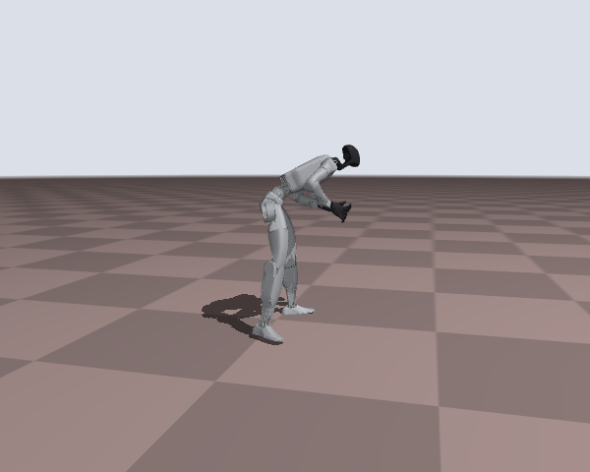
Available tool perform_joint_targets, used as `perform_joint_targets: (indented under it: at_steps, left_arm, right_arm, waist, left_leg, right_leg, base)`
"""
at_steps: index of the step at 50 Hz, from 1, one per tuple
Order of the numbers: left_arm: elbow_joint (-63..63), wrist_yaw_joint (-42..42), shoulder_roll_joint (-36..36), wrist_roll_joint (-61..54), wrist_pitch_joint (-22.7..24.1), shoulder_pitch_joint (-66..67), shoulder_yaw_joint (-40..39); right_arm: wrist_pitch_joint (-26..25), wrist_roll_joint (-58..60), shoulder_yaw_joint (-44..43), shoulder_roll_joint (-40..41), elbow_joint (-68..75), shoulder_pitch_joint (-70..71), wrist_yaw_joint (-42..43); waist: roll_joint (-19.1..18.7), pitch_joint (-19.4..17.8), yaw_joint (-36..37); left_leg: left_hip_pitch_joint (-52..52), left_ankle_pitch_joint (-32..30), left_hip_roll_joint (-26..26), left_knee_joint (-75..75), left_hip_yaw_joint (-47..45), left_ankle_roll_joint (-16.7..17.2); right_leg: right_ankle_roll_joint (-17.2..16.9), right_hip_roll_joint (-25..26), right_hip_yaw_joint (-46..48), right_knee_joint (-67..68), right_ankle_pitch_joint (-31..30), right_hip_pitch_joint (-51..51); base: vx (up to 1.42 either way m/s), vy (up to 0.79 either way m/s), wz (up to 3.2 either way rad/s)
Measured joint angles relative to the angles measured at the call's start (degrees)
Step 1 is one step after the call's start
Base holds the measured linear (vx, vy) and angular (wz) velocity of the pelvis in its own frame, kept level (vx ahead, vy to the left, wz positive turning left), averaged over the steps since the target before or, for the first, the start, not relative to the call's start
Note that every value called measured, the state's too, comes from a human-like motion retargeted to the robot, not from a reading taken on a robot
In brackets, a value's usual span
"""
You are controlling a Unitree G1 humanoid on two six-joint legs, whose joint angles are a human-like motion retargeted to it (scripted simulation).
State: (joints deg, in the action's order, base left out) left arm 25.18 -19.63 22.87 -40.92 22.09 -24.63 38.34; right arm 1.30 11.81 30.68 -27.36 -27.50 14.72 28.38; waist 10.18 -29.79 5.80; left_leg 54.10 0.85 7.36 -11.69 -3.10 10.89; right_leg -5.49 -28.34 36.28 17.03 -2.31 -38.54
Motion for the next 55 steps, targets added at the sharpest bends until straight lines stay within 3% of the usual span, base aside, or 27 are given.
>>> perform_joint_targets:
  at_steps: [2, 8, 12, 14, 15, 17, 20, 23, 25, 29, 32, 34, 37, 40, 43, 45, 47, 50, 52, 55]
  left_arm:
    - [-1.32, 0.92, 1.97, 13.57, -3.05, 1.17, -3.93]
    - [-1.33, 1.01, 3.37, 14.75, -2.70, 6.88, -10.89]
    - [-2.22, 1.82, 4.95, 14.34, -2.23, 9.98, -15.05]
    - [-3.07, 3.84, 5.61, 15.57, -2.86, 13.42, -16.95]
    - [-3.79, 5.47, 6.09, 15.35, -3.11, 14.68, -17.97]
    - [-7.08, 9.45, 6.56, 11.74, -2.32, 16.03, -20.84]
    - [-12.29, 11.52, 5.96, 12.57, -2.77, 19.31, -21.43]
    - [-15.52, 9.69, 8.47, 19.58, -3.84, 18.65, -22.16]
    - [-15.99, 10.51, 8.29, 23.54, -4.55, 20.79, -23.57]
    - [-14.88, 11.13, 6.14, 23.64, -5.89, 28.21, -29.22]
    - [-14.53, 14.47, 7.18, 23.73, -8.81, 30.38, -33.98]
    - [-14.03, 17.72, 8.29, 22.31, -10.83, 30.16, -34.73]
    - [-14.41, 19.68, 13.04, 20.44, -10.54, 26.42, -33.43]
    - [-17.02, 14.76, 16.10, 24.06, -8.72, 18.17, -29.35]
    - [-17.72, 12.13, 15.77, 22.12, -7.46, 14.87, -28.46]
    - [-16.73, 10.34, 12.54, 18.55, -5.27, 16.01, -30.45]
    - [-15.62, 9.30, 8.02, 13.33, -2.96, 18.48, -31.83]
    - [-13.85, 7.16, 2.03, 4.69, -1.06, 21.92, -32.56]
    - [-11.78, 5.88, 0.62, 4.64, -1.05, 23.88, -33.78]
    - [-6.88, 7.29, 0.44, 5.96, -1.76, 26.28, -37.81]
  right_arm:
    - [1.22, 4.24, -5.17, -2.01, 0.23, 2.82, -0.42]
    - [0.38, 9.15, -12.91, -12.07, -1.63, 17.49, -0.37]
    - [-4.19, 13.45, -18.88, -25.53, 2.05, 29.97, -0.39]
    - [-6.56, 14.78, -20.18, -33.89, 9.41, 36.47, -1.65]
    - [-7.67, 14.65, -18.89, -38.07, 15.32, 41.66, -1.51]
    - [-7.67, 8.47, -2.63, -40.57, 38.99, 63.31, 1.68]
    - [-6.66, -8.93, 16.19, -36.85, 76.21, 85.68, -5.44]
    - [-6.99, -25.51, 17.11, -37.06, 93.55, 95.12, -9.90]
    - [-4.87, -24.80, 16.40, -39.39, 89.09, 94.69, -7.68]
    - [-5.70, -8.55, 6.11, -44.97, 54.27, 75.94, -0.41]
    - [-6.82, 2.56, -7.45, -46.05, 31.70, 59.47, -5.61]
    - [-6.96, 5.12, -11.50, -47.18, 31.08, 54.45, -5.63]
    - [-10.00, 7.24, -5.00, -48.22, 52.82, 62.31, -2.51]
    - [-9.79, -5.86, 21.58, -44.58, 87.78, 89.83, -6.77]
    - [-9.73, -23.67, 21.17, -38.96, 104.36, 96.45, -13.70]
    - [-6.43, -25.14, 18.17, -37.75, 98.32, 96.32, -8.76]
    - [-2.74, -24.30, 16.94, -38.76, 81.76, 90.91, -1.00]
    - [0.61, -19.10, 4.33, -37.59, 51.48, 72.10, 8.14]
    - [1.48, -13.38, -2.37, -37.03, 33.04, 58.83, 8.34]
    - [2.05, -0.77, -13.09, -34.01, 11.78, 40.44, 1.69]
  waist:
    - [-0.02, 0.00, 4.04]
    - [2.35, 0.00, 10.46]
    - [4.54, 0.56, 12.11]
    - [4.91, 3.55, 12.45]
    - [4.94, 4.66, 12.58]
    - [5.07, 4.83, 12.24]
    - [4.06, 9.70, 13.33]
    - [1.84, 10.31, 16.81]
    - [0.57, 10.70, 18.35]
    - [-0.34, 10.46, 17.31]
    - [-0.27, 9.44, 15.34]
    - [-0.91, 10.38, 15.85]
    - [-0.43, 11.53, 17.17]
    - [-2.20, 11.90, 17.60]
    - [-4.04, 12.55, 18.28]
    - [-5.64, 12.26, 17.41]
    - [-6.84, 11.09, 16.09]
    - [-7.19, 10.08, 14.98]
    - [-7.02, 7.82, 14.98]
    - [-7.38, 2.23, 15.48]
  left_leg:
    - [-4.44, 2.25, 0.04, -2.26, 2.51, -0.13]
    - [-18.56, 6.08, -1.72, -3.01, 8.38, -1.99]
    - [-27.12, 5.86, -3.89, 0.29, 11.66, -2.99]
    - [-29.53, 6.13, -4.81, 1.36, 13.79, -2.89]
    - [-30.44, 6.06, -4.60, 2.04, 14.79, -2.09]
    - [-32.94, 5.95, -3.73, 3.30, 15.91, -0.07]
    - [-33.07, 6.43, -2.07, 3.69, 17.56, 0.61]
    - [-33.62, 6.95, 2.50, 3.31, 19.72, 2.13]
    - [-34.85, 7.51, 3.84, 3.40, 20.66, 2.08]
    - [-38.58, 7.19, 4.71, 5.18, 22.12, 1.44]
    - [-40.74, 7.34, 4.59, 5.89, 22.95, -0.03]
    - [-41.50, 7.81, 5.24, 5.99, 23.45, 0.36]
    - [-41.70, 8.39, 5.31, 5.28, 23.52, 1.85]
    - [-40.78, 8.25, 5.11, 5.10, 22.94, 2.59]
    - [-40.32, 8.77, 5.25, 5.15, 21.08, 3.47]
    - [-39.87, 8.31, 4.55, 5.59, 19.51, 3.77]
    - [-40.62, 7.64, 2.13, 6.65, 17.49, 4.10]
    - [-39.88, 4.62, 0.71, 9.67, 13.88, 3.48]
    - [-39.54, 3.71, -1.27, 10.46, 11.15, 2.93]
    - [-38.39, 3.05, -1.78, 9.90, 7.32, 4.07]
  right_leg:
    - [-0.57, 0.62, -2.65, 2.22, 0.43, 5.72]
    - [-1.41, 3.33, -17.73, 4.94, -0.72, 19.77]
    - [-3.23, 4.69, -27.59, 5.90, -4.10, 26.77]
    - [-4.81, 5.61, -31.74, 5.95, -6.17, 29.22]
    - [-5.39, 6.61, -33.68, 5.89, -7.29, 30.13]
    - [-7.24, 8.87, -37.97, 5.42, -9.49, 32.48]
    - [-9.51, 12.32, -42.73, 4.49, -13.27, 33.01]
    - [-9.51, 18.37, -44.59, 4.01, -16.88, 34.04]
    - [-9.51, 20.51, -45.77, 4.26, -18.32, 35.14]
    - [-9.51, 22.68, -48.39, 4.24, -20.98, 37.83]
    - [-9.51, 23.50, -50.70, 3.86, -21.77, 39.96]
    - [-9.51, 24.63, -52.12, 3.60, -21.79, 41.06]
    - [-9.51, 25.55, -54.58, 4.62, -20.64, 41.52]
    - [-9.51, 25.61, -56.24, 5.92, -19.25, 40.23]
    - [-9.51, 24.65, -56.83, 6.26, -17.16, 39.26]
    - [-9.51, 22.69, -56.96, 5.69, -14.84, 38.68]
    - [-9.51, 18.70, -55.54, 4.24, -12.23, 39.04]
    - [-9.51, 13.63, -51.23, 3.21, -8.85, 36.52]
    - [-9.47, 9.46, -47.48, 3.22, -5.85, 35.02]
    - [-7.83, 5.51, -39.32, 3.90, -1.64, 32.62]
  base:
    - [0.30, -0.01, 1.00]
    - [0.32, 0.01, 1.08]
    - [0.27, 0.03, 1.15]
    - [0.25, 0.02, 1.14]
    - [0.19, -0.01, 0.86]
    - [0.14, -0.02, 0.68]
    - [0.13, -0.08, 0.41]
    - [0.12, -0.23, 0.19]
    - [0.14, -0.18, 0.30]
    - [0.14, -0.10, 0.30]
    - [0.09, -0.06, 0.30]
    - [0.05, -0.08, 0.19]
    - [-0.03, -0.07, 0.08]
    - [-0.14, -0.01, -0.12]
    - [-0.20, 0.06, -0.39]
    - [-0.24, 0.20, -0.49]
    - [-0.20, 0.28, -0.58]
    - [-0.27, 0.10, -0.78]
    - [-0.27, 0.04, -0.85]
    - [-0.29, -0.04, -1.00]
